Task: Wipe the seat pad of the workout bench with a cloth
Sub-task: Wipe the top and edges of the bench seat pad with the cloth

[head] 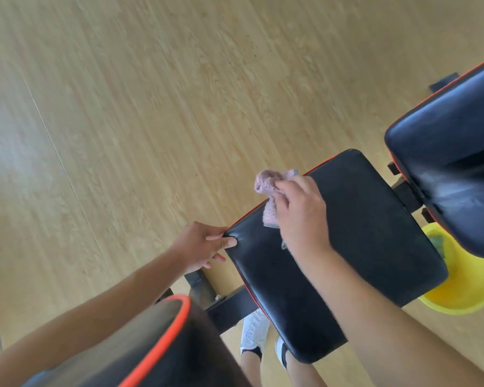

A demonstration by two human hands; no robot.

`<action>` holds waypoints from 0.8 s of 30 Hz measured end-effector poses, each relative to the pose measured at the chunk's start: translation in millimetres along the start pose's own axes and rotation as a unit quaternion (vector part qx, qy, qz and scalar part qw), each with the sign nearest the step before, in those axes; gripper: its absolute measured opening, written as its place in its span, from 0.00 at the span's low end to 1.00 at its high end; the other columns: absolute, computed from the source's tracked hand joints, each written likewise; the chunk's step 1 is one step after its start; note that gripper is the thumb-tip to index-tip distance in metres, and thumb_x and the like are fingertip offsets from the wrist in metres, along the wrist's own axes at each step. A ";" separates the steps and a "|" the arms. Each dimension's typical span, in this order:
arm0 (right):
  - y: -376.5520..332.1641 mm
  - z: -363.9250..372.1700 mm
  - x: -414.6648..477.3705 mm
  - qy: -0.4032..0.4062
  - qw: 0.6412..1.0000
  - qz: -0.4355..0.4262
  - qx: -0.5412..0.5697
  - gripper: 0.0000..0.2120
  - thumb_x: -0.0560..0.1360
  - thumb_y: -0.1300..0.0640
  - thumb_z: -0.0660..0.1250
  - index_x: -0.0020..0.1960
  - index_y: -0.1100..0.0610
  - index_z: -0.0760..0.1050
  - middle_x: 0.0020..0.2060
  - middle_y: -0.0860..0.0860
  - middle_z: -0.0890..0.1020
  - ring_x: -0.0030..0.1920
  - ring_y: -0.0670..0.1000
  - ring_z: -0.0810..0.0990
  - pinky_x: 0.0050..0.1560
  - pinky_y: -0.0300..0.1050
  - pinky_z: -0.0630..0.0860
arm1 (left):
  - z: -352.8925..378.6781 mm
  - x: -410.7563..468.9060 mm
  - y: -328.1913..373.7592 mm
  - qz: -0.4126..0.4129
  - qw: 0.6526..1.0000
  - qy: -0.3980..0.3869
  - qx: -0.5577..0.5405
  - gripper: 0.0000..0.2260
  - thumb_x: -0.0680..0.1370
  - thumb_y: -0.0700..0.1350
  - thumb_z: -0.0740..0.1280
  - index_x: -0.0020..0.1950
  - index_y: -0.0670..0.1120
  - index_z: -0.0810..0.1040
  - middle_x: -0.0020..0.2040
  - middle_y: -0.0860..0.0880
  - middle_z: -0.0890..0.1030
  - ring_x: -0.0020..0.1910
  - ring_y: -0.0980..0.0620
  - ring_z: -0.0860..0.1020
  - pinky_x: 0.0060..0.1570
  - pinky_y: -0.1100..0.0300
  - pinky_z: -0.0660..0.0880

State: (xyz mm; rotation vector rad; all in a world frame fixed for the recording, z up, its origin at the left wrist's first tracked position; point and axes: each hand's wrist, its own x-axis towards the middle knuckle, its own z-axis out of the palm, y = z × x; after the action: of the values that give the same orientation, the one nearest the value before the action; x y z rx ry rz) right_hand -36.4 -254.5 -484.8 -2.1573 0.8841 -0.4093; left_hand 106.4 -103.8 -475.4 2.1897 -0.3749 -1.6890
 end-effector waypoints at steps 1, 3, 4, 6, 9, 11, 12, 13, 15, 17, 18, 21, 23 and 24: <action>-8.6 3.7 -8.6 0.015 0.999 0.026 -0.037 0.14 0.67 0.72 0.65 0.44 0.54 0.77 0.40 0.45 0.77 0.45 0.44 0.74 0.48 0.33 0.69 | -0.4 0.6 0.3 0.001 1.000 -0.001 0.004 0.12 0.77 0.49 0.73 0.60 0.52 0.85 0.51 0.49 0.88 0.43 0.49 0.88 0.42 0.50 0.83; -23.6 9.8 -49.0 -0.061 0.990 -0.075 -0.100 0.13 0.70 0.69 0.66 0.45 0.52 0.77 0.39 0.50 0.77 0.41 0.50 0.71 0.45 0.39 0.73 | -1.3 2.0 0.6 0.004 1.000 -0.004 0.018 0.09 0.78 0.47 0.72 0.58 0.53 0.86 0.44 0.51 0.88 0.37 0.55 0.87 0.40 0.51 0.84; -25.8 7.3 -74.6 -0.127 0.971 -0.166 -0.114 0.10 0.73 0.68 0.66 0.46 0.54 0.79 0.40 0.52 0.78 0.41 0.52 0.72 0.45 0.43 0.75 | -2.1 1.3 0.2 0.005 1.000 -0.005 0.022 0.09 0.78 0.47 0.72 0.58 0.54 0.86 0.41 0.52 0.87 0.35 0.58 0.86 0.37 0.54 0.84; -8.4 -15.9 -85.3 -0.214 0.925 -0.278 -0.145 0.10 0.78 0.69 0.64 0.46 0.58 0.81 0.41 0.53 0.78 0.40 0.52 0.73 0.47 0.44 0.75 | -2.1 -1.1 0.5 0.003 1.000 -0.007 0.007 0.13 0.77 0.48 0.74 0.61 0.53 0.84 0.44 0.53 0.88 0.37 0.56 0.87 0.37 0.56 0.83; 41.3 -60.6 -40.5 -0.078 0.974 -0.148 -0.152 0.11 0.74 0.74 0.63 0.42 0.62 0.79 0.42 0.55 0.80 0.40 0.54 0.73 0.44 0.49 0.76 | -0.8 -1.8 0.5 -0.006 1.000 -0.005 -0.008 0.13 0.76 0.49 0.74 0.61 0.52 0.85 0.49 0.51 0.88 0.41 0.50 0.88 0.40 0.54 0.82; 58.3 -79.6 -19.6 0.068 0.978 0.004 -0.199 0.06 0.74 0.73 0.66 0.43 0.65 0.79 0.40 0.58 0.78 0.42 0.58 0.73 0.43 0.55 0.76 | 0.2 -1.2 -0.7 -0.004 1.000 -0.002 -0.013 0.12 0.77 0.48 0.74 0.60 0.52 0.85 0.51 0.50 0.88 0.42 0.50 0.89 0.39 0.54 0.82; 55.1 -75.3 -22.1 0.106 0.973 0.050 -0.199 0.05 0.75 0.71 0.65 0.44 0.64 0.79 0.39 0.58 0.77 0.43 0.58 0.72 0.44 0.53 0.76 | 1.1 -0.7 -1.0 0.000 1.000 -0.001 -0.014 0.11 0.77 0.48 0.74 0.59 0.53 0.86 0.51 0.50 0.88 0.42 0.49 0.89 0.39 0.55 0.81; 43.5 -64.7 -32.3 0.110 0.974 0.073 -0.185 0.06 0.75 0.69 0.63 0.45 0.63 0.79 0.40 0.57 0.76 0.44 0.56 0.71 0.45 0.49 0.74 | 2.0 -0.9 -0.8 0.003 1.000 0.000 -0.014 0.09 0.77 0.48 0.74 0.56 0.56 0.86 0.51 0.50 0.88 0.42 0.49 0.89 0.38 0.55 0.81; 13.8 -37.5 -74.3 0.018 0.986 0.037 -0.162 0.07 0.74 0.69 0.64 0.47 0.60 0.79 0.41 0.54 0.76 0.43 0.53 0.72 0.45 0.42 0.70 | 2.4 -1.8 -0.2 0.001 1.000 0.004 -0.017 0.08 0.76 0.48 0.75 0.52 0.60 0.84 0.49 0.50 0.89 0.42 0.48 0.89 0.40 0.53 0.82; -2.2 -27.8 -126.0 -0.121 0.967 -0.138 -0.177 0.06 0.74 0.69 0.67 0.43 0.59 0.77 0.38 0.53 0.74 0.39 0.54 0.72 0.46 0.44 0.67 | 2.2 -2.7 1.6 -0.007 1.000 0.007 -0.021 0.10 0.72 0.51 0.76 0.52 0.60 0.83 0.49 0.48 0.89 0.42 0.47 0.89 0.40 0.52 0.83; 1.7 -33.4 -146.5 -0.185 0.934 -0.222 -0.211 0.06 0.74 0.68 0.67 0.41 0.58 0.76 0.36 0.52 0.73 0.37 0.54 0.70 0.46 0.46 0.67 | 2.2 -3.9 3.0 -0.011 1.000 0.006 -0.024 0.10 0.71 0.52 0.77 0.51 0.60 0.83 0.49 0.48 0.89 0.42 0.47 0.89 0.42 0.50 0.84; 45.3 -83.0 -147.6 -0.200 0.910 -0.271 -0.243 0.11 0.72 0.70 0.61 0.36 0.57 0.75 0.32 0.51 0.72 0.33 0.53 0.66 0.43 0.44 0.64 | 3.7 -7.2 9.0 -0.005 0.999 0.002 -0.040 0.09 0.72 0.50 0.76 0.49 0.59 0.82 0.45 0.52 0.89 0.42 0.47 0.89 0.50 0.41 0.83; 79.7 -121.1 -123.6 -0.099 0.951 -0.133 -0.260 0.11 0.70 0.70 0.59 0.37 0.58 0.76 0.34 0.53 0.74 0.35 0.54 0.67 0.41 0.44 0.69 | 5.5 -7.8 10.1 -0.002 0.999 -0.001 -0.034 0.07 0.76 0.45 0.74 0.49 0.58 0.82 0.41 0.57 0.89 0.40 0.48 0.89 0.52 0.40 0.81; 91.8 -135.0 -110.8 -0.030 0.964 -0.031 -0.262 0.10 0.72 0.71 0.60 0.40 0.60 0.77 0.37 0.55 0.76 0.38 0.55 0.69 0.44 0.46 0.73 | 4.8 -8.9 10.4 -0.003 0.999 0.002 -0.032 0.08 0.77 0.44 0.73 0.49 0.58 0.82 0.40 0.59 0.88 0.40 0.49 0.88 0.52 0.41 0.81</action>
State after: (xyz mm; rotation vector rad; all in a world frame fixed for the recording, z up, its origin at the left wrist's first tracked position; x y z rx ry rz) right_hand -229.3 -291.2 -464.8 -2.6699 0.9709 -0.1443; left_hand 99.5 -110.1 -464.3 2.1498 -0.3101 -1.6766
